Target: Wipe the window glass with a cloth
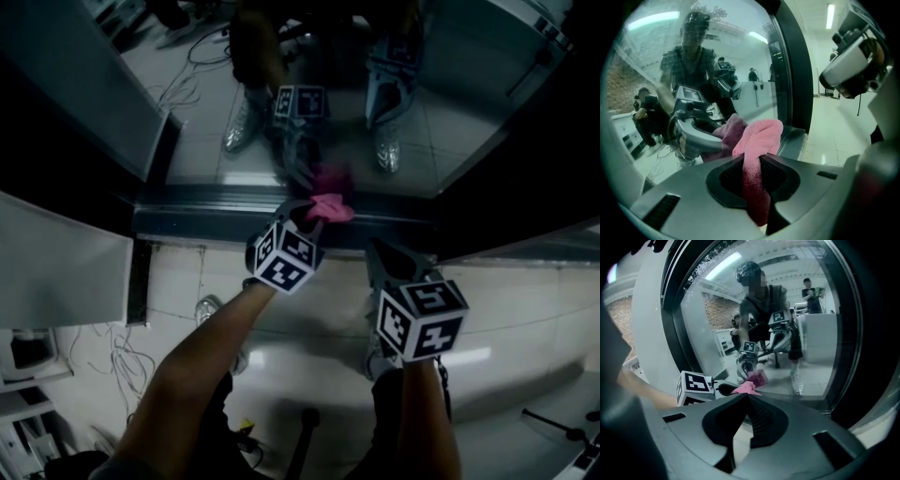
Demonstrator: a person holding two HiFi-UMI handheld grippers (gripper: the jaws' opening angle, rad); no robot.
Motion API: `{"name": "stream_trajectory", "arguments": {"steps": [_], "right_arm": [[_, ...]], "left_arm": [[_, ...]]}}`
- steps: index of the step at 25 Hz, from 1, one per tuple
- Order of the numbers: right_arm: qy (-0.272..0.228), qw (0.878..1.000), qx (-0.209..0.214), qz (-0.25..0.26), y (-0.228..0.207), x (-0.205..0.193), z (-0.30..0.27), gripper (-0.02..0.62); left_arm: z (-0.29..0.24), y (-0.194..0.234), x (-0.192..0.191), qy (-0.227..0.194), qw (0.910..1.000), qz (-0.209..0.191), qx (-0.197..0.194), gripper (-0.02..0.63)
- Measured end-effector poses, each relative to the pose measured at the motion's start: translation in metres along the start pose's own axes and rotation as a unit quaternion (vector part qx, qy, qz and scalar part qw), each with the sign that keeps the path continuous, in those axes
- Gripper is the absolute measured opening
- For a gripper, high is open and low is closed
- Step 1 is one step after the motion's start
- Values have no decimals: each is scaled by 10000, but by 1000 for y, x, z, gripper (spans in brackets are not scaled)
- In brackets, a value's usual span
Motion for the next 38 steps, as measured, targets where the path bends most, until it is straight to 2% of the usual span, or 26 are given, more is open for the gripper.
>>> {"name": "stream_trajectory", "arguments": {"steps": [10, 27, 38], "right_arm": [[325, 9992, 46, 205, 17, -5, -17, -2], [406, 9990, 56, 201, 11, -1, -17, -2], [305, 9995, 23, 125, 13, -1, -16, -2]], "left_arm": [[-22, -2, -30, 250, 9996, 3, -119, 58], [-53, -7, -71, 816, 9964, 98, -197, 58], [-50, -7, -74, 817, 9966, 41, -131, 58]]}}
Point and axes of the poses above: the fingertips, and each gripper's own axes: z backward along the fingers, y to its left, x out of its top, the point moved 9 cm from there along z, backward along the fingers, and after that the axes turned 4 degrees about y, right-handed, at the moved point
